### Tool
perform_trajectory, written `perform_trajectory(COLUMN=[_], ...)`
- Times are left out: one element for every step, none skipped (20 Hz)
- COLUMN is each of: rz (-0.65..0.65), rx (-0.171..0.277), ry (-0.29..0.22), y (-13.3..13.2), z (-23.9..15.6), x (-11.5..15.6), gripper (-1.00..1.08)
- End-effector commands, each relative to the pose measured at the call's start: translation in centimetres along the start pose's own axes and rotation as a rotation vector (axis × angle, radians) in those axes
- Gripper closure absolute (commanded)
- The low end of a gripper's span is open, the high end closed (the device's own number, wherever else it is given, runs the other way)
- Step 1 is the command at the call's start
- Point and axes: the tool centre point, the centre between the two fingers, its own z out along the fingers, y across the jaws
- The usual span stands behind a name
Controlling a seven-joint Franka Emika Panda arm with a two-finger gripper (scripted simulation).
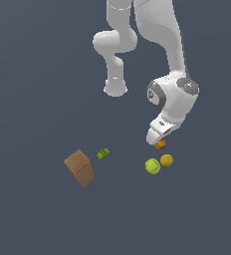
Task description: Pick up a designated object from a clutter of objects.
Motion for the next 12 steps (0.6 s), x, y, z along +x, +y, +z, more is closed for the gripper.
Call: perform_trajectory(rz=[-0.016, -0.019, -0.020, -0.016, -0.016, -0.016, -0.016, -0.016, -0.016, -0.017, -0.017, -0.018], rx=[0.002, 0.002, 0.002, 0.002, 0.002, 0.002, 0.002, 0.002, 0.002, 0.002, 0.002, 0.002], ry=[0.002, 0.002, 0.002, 0.001, 0.001, 0.001, 0.001, 0.001, 0.001, 0.001, 0.001, 0.001], y=[-0.7, -0.8, -0.8, -0.7, -0.7, -0.7, -0.7, -0.7, -0.7, -0.7, -0.7, -0.8], z=[0.5, 0.6, 0.6, 0.5, 0.5, 0.6, 0.8, 1.0, 1.3, 1.6, 2.0, 2.4], x=[0.1, 0.1, 0.1, 0.0, 0.0, 0.0, 0.0, 0.0, 0.0, 0.0, 0.0, 0.0], gripper=[-0.92, -0.92, -0.92, -0.92, -0.92, -0.92, -0.92, -0.92, -0.92, -0.92, -0.92, -0.92])
